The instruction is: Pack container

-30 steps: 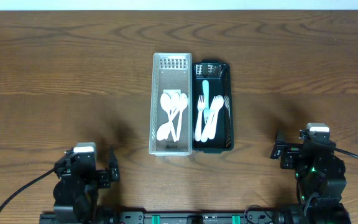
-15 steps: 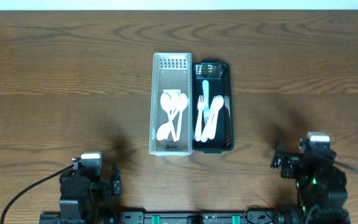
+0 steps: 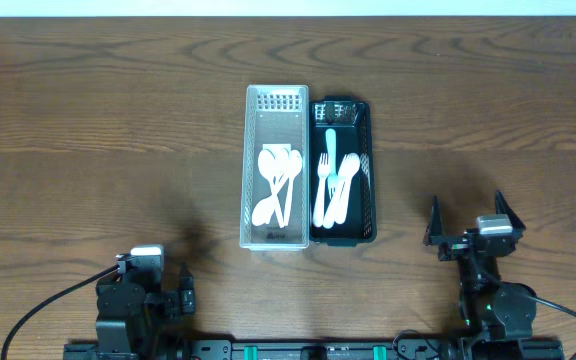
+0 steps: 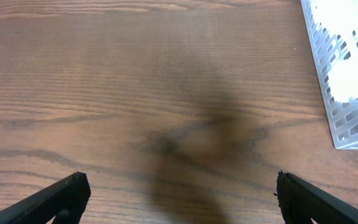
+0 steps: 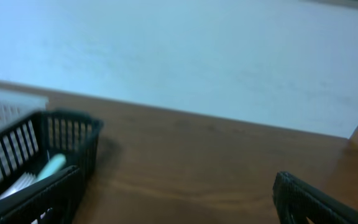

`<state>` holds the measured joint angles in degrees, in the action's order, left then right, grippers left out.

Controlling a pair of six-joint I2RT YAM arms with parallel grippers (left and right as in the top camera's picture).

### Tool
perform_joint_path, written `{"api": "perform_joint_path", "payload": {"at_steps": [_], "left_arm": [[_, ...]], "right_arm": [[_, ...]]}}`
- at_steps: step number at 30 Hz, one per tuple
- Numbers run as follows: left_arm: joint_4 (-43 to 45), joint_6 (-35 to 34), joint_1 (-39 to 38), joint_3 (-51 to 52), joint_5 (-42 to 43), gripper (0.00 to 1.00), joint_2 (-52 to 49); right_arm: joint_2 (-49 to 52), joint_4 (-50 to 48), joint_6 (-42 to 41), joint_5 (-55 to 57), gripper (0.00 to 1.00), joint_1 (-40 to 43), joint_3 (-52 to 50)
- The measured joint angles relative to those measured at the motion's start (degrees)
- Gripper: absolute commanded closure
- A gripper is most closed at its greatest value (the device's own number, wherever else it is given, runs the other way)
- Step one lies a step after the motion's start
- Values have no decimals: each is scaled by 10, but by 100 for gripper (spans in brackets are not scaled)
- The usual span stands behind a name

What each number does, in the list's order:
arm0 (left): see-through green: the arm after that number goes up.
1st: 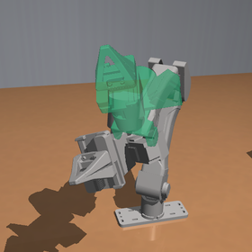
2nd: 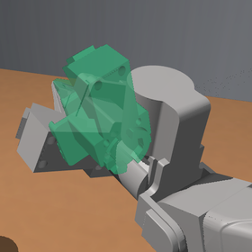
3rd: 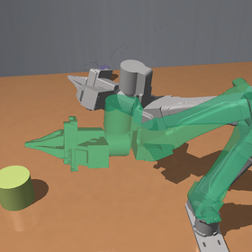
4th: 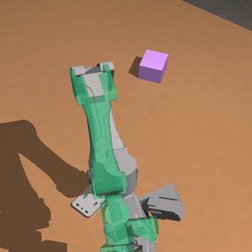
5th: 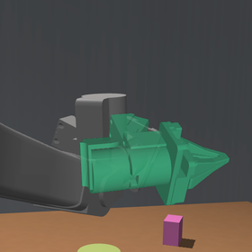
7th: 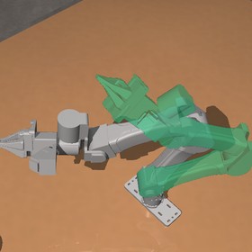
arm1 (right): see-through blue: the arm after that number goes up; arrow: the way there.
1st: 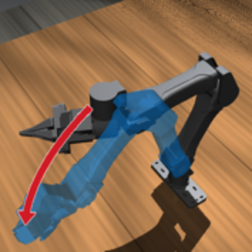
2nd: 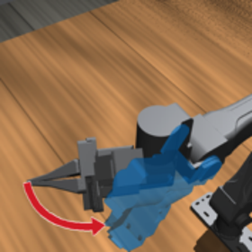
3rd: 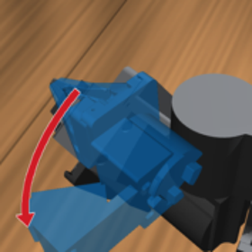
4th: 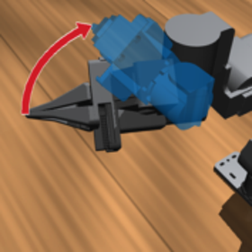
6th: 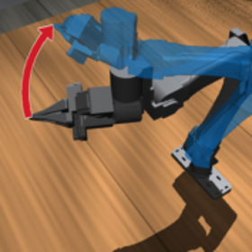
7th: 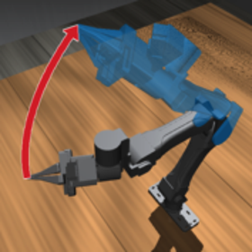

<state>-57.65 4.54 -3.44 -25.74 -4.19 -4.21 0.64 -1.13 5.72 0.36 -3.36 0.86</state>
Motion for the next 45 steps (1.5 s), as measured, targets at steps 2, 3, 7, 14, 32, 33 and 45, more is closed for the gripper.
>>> {"api": "perform_joint_path", "payload": {"at_steps": [2,3,7,14,32,33,45], "left_arm": [[0,0,0,0,0,2,0],[0,0,0,0,0,2,0],[0,0,0,0,0,2,0],[0,0,0,0,0,2,0],[0,0,0,0,0,2,0],[-1,0,0,0,0,2,0],[435,0,0,151,19,2,3]], "right_arm": [[0,7,12,0,1,0,-5],[0,11,16,0,1,0,-5],[1,50,26,0,1,0,-5],[1,50,30,0,1,0,-5],[1,50,34,0,1,0,-5],[1,50,34,0,1,0,-5],[1,51,34,0,1,0,-5]]}}
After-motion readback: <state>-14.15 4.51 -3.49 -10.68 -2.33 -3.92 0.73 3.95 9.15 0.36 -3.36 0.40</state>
